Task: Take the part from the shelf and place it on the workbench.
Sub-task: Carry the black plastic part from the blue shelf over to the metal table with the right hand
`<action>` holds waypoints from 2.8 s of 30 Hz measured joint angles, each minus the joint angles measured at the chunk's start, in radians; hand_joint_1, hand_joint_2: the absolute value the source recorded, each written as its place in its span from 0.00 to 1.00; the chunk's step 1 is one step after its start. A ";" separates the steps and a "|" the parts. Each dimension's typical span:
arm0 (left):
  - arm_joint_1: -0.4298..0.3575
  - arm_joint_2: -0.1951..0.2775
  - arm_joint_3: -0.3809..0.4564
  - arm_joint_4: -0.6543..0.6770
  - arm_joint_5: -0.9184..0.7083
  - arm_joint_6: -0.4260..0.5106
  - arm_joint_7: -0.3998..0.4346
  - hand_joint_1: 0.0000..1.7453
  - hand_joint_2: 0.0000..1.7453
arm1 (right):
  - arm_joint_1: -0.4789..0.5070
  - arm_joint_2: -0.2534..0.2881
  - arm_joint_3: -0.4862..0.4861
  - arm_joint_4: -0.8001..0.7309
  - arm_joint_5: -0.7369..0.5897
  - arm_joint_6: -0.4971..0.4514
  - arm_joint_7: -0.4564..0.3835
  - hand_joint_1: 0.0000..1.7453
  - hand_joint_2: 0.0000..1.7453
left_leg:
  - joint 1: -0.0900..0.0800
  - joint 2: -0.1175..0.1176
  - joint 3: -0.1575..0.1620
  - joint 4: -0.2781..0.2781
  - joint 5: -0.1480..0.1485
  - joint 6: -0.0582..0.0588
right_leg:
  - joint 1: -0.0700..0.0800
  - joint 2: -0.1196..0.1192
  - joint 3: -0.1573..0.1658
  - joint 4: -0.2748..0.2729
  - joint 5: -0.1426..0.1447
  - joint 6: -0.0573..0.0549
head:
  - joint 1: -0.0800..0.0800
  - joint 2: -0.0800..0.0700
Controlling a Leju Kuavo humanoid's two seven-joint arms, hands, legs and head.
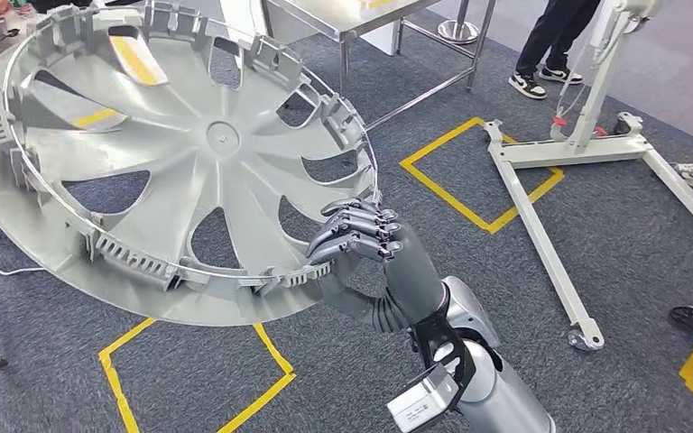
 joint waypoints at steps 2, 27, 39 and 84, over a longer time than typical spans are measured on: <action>-0.003 0.001 0.000 0.000 -0.002 0.000 0.000 0.00 1.00 | 0.000 0.000 0.000 0.001 0.000 0.000 0.000 1.00 1.00 | -0.002 0.040 0.072 -0.133 0.047 0.007 | 0.004 -0.021 0.002 0.006 -0.006 0.009 | 0.000 0.000; -0.003 -0.002 0.000 0.002 -0.011 -0.012 0.012 0.00 1.00 | 0.014 -0.001 0.001 0.001 0.005 -0.007 0.000 1.00 1.00 | 0.002 -0.018 -0.024 0.019 -0.034 0.007 | -0.002 0.049 0.004 -0.004 0.000 0.001 | 0.000 0.000; -0.002 -0.001 -0.004 0.002 -0.014 -0.023 0.032 0.00 1.00 | 0.008 -0.001 0.001 0.001 0.004 -0.004 -0.001 1.00 1.00 | 0.001 0.005 0.092 -0.190 0.066 0.055 | 0.002 -0.013 -0.002 0.047 -0.045 0.051 | 0.005 0.000; -0.008 -0.003 -0.006 -0.001 0.000 -0.023 0.054 0.00 1.00 | -0.056 0.004 -0.003 0.016 -0.082 0.057 -0.003 1.00 1.00 | 0.031 -0.054 0.081 -0.198 0.084 0.003 | -0.037 0.086 0.001 0.022 -0.024 0.084 | 0.019 0.000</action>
